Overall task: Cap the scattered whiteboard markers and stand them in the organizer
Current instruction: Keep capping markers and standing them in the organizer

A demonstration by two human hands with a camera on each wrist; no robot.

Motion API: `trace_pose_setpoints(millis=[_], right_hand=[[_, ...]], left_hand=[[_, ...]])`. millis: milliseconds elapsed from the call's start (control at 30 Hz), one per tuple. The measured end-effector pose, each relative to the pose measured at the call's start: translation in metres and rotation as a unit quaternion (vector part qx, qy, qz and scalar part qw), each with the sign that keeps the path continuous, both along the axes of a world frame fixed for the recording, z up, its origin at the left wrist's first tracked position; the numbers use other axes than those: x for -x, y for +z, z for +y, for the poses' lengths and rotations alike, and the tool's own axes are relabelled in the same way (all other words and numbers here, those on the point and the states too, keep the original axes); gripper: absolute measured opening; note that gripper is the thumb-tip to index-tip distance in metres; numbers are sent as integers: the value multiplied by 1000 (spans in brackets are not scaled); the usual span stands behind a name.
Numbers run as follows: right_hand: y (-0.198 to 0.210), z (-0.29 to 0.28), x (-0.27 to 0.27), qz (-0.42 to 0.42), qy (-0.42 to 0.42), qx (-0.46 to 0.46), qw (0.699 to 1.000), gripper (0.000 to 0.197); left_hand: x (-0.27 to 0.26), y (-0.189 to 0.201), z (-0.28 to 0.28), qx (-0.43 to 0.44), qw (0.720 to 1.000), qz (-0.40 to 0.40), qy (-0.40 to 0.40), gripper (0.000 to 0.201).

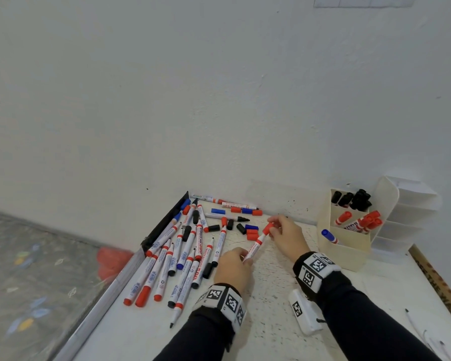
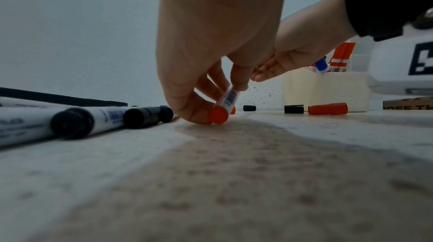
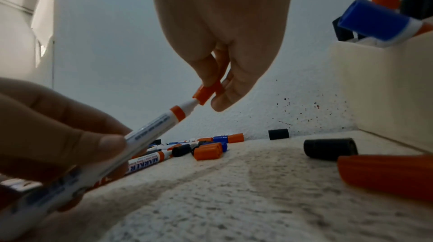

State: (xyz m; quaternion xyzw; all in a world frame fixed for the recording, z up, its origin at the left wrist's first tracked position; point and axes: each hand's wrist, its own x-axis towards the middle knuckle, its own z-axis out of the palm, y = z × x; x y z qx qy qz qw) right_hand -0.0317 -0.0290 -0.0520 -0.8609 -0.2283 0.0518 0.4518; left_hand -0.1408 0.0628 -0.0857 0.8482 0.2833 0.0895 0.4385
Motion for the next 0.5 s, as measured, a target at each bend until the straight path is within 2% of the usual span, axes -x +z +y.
trace_pose_setpoints(millis=[200, 333, 433, 500], right_hand=[[4, -12, 5, 29, 33, 43, 998, 14], [12, -18, 8, 2, 20, 107, 994, 42], [15, -17, 12, 14, 22, 112, 993, 45], [14, -16, 14, 19, 30, 101, 994, 44]], left_hand=[[-2, -1, -2, -22, 999, -40, -18, 29], [1, 3, -6, 24, 993, -105, -48, 27], [0, 1, -7, 14, 991, -101, -86, 25], [0, 3, -8, 48, 989, -104, -96, 26]])
